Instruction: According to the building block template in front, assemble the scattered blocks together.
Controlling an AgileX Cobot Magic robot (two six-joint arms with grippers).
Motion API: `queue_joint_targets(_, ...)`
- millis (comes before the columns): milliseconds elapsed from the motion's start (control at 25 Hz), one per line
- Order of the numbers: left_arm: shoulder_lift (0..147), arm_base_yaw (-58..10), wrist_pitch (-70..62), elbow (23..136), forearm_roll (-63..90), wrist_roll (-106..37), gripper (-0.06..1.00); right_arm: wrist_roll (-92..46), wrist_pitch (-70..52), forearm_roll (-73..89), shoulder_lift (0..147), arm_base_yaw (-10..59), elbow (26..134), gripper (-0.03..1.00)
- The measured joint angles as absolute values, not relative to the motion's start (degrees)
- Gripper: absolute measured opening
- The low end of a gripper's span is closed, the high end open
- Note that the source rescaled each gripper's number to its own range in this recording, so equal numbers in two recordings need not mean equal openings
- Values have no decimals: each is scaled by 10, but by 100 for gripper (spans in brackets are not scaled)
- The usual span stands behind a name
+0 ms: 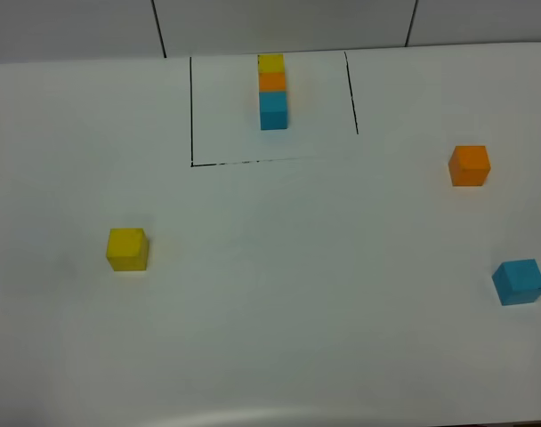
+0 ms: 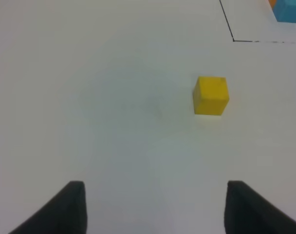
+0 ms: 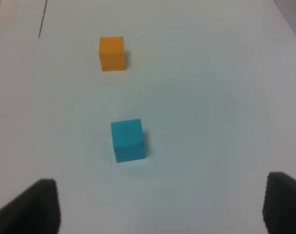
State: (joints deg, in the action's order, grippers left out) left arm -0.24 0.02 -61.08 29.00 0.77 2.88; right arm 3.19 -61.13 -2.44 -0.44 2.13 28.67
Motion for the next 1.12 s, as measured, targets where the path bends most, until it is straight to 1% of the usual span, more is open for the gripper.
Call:
queue_joint_targets(40,-1,0,-611,290,8,14,38,32,-611,-24,-4,21,287,70)
queue_joint_targets(120,5,0,-605,293,12,-24,50,32,-611,-24,-4,21,287,70)
queue_joint_targets(240,29,0,-569,297,23,-51,80,32,-611,-24,-4,21,287,70)
queue_joint_targets(280,42,0,-555,299,28,-52,88,32,-611,-24,-4,21,287,70)
queue_joint_targets(320,57,0,-536,301,35,-54,94,32,-611,-24,-4,21,287,70)
queue_joint_targets(360,73,0,-515,302,42,-55,98,32,-611,-24,-4,21,287,70)
queue_joint_targets(400,96,0,-500,303,47,-55,100,32,-611,-24,-4,21,287,70)
queue_joint_targets(520,189,0,-502,322,52,-52,100,32,-611,-24,-4,21,287,70)
queue_joint_targets(920,531,0,-551,484,81,-27,98,32,-611,-24,-4,21,287,70)
queue_joint_targets(1040,629,0,-554,511,82,-24,97,33,-611,-24,-4,21,287,70)
queue_joint_targets(1120,683,-14,-553,517,80,-17,96,33,-611,-24,-4,21,287,70)
